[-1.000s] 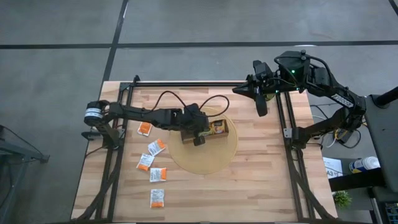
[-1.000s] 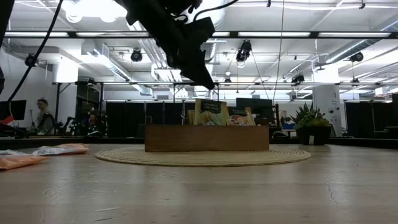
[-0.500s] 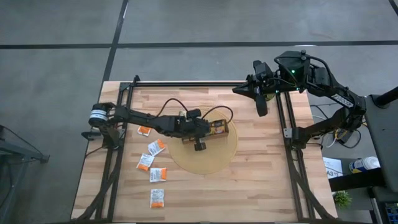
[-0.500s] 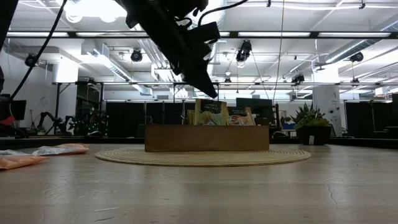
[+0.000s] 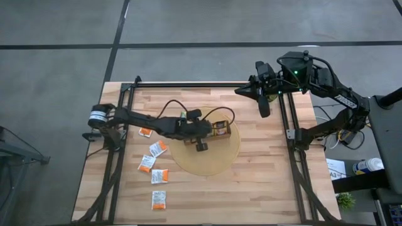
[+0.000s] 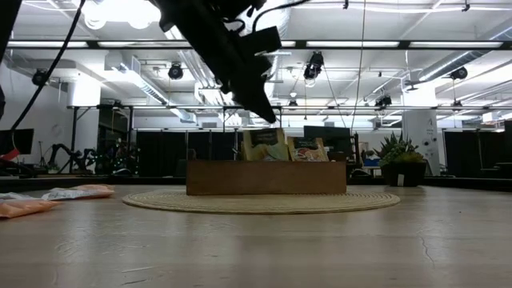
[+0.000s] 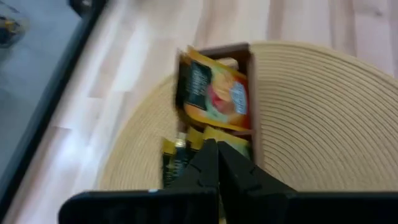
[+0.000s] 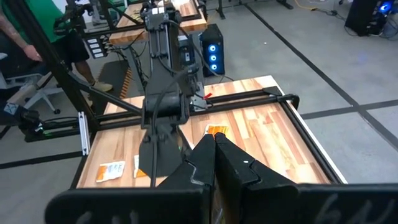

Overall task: Pick & Place Tea
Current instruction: Put the yellow tea bag into the middle section of the wooden organizer

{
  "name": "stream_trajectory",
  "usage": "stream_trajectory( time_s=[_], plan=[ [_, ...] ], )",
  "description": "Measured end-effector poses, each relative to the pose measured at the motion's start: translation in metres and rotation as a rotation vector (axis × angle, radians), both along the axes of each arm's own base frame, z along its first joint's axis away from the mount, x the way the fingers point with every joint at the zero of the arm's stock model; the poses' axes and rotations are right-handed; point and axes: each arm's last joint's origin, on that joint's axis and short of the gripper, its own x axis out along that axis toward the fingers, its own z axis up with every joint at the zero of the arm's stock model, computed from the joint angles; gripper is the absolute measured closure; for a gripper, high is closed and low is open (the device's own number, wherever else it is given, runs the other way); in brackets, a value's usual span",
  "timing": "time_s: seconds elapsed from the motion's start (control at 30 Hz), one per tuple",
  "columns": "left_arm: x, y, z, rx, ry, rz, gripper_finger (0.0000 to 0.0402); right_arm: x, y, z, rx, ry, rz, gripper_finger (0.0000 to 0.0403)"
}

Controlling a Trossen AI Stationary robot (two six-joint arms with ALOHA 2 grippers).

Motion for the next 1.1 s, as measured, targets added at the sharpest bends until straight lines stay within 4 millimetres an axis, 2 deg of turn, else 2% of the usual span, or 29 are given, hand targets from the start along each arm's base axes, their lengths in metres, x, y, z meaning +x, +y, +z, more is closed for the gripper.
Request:
stream_trajectory(
  time_s=[0.27, 0.73, 0.87, 1.1],
  plan=[
    [0.0, 0.002, 0.001, -0.014, -0.012, 0.014, 0.0401, 0.0, 0.0, 0.0, -0.002, 0.001, 0.001, 0.0394],
    [0.012, 0.001, -0.028, -0.065, 0.029, 0.023, 0.0401, 0.0, 0.0, 0.0, 0.001, 0.005, 0.003, 0.0394],
    [0.012, 0.002, -0.027, -0.061, 0.026, 0.032, 0.0401, 0.0, 0.001, 0.0, 0.002, 0.005, 0.005, 0.0394],
    [0.007, 0.004, -0.009, -0.06, -0.022, 0.038, 0.0401, 0.0, 0.001, -0.002, 0.005, 0.02, 0.005, 0.0394]
  ],
)
